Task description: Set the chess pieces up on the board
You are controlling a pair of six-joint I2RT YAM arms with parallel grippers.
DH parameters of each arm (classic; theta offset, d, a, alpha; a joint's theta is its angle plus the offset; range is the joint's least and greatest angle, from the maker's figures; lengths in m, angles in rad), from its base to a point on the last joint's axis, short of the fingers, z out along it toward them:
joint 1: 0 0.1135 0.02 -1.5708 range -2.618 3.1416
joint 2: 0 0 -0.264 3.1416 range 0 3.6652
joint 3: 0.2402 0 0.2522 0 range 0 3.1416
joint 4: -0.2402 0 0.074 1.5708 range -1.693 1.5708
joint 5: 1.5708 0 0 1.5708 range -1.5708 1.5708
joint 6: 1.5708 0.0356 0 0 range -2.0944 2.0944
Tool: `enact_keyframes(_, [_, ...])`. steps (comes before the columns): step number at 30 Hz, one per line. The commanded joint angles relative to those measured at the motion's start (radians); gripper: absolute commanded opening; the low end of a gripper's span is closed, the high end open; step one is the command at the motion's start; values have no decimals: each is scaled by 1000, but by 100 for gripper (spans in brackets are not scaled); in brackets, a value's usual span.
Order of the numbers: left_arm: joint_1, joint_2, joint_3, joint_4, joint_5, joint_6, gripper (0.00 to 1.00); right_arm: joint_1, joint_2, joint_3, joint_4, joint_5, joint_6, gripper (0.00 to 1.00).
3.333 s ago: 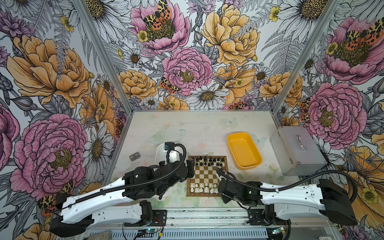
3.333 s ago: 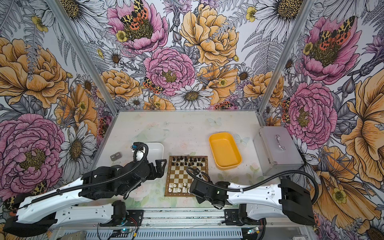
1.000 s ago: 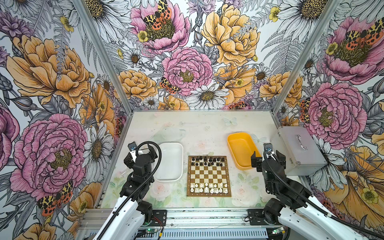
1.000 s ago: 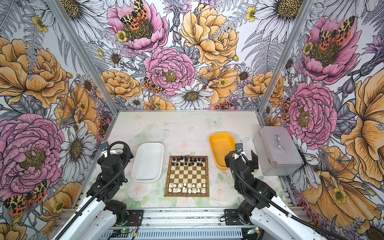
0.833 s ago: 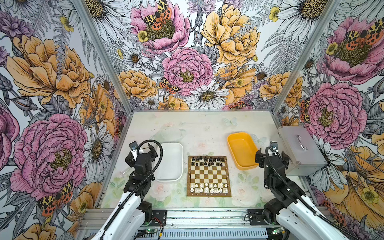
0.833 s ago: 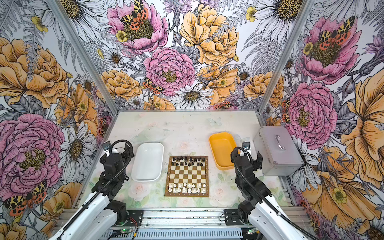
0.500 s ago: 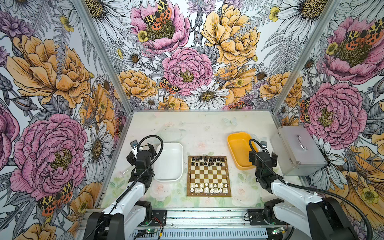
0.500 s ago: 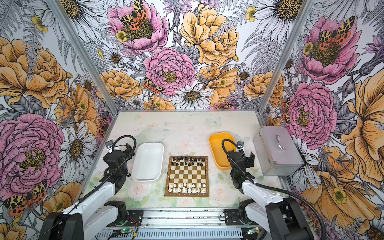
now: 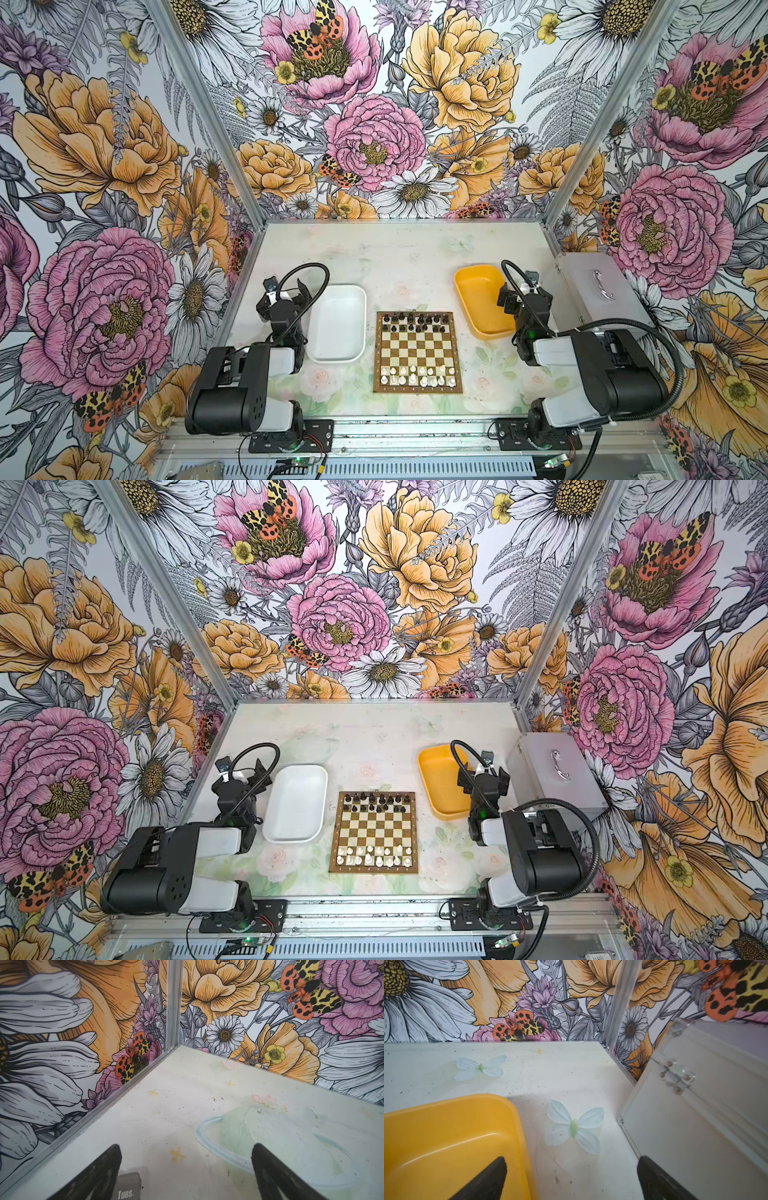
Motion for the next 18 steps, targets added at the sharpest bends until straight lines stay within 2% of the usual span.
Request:
enact_keyframes(1, [-15,15,-8,135,64,51,99,-3,10,26,99,-120,-28,100])
enact_keyframes(3, [-17,63,8,147,105,70,99,-10,0,46,44,-166,-32,100])
enact_keyframes(4, [-27,124,23,207,127,99,99,-19,9,51,47,-192,-34,100])
enact_keyframes(7, [-31,80,95,-5,133,103,99,-49,8,84,-18,-263,-21,100])
enact_keyframes(8, [-17,108,97,46,167,95,99,-62,5,88,-34,-283,-10,99])
enact_keyframes(10, [4,92,104,-5,199,74,99,-80,8,101,-54,-305,5,100])
enact_keyframes(18, [12,104,114,1,193,62,99,-96,10,106,-61,-323,19,100])
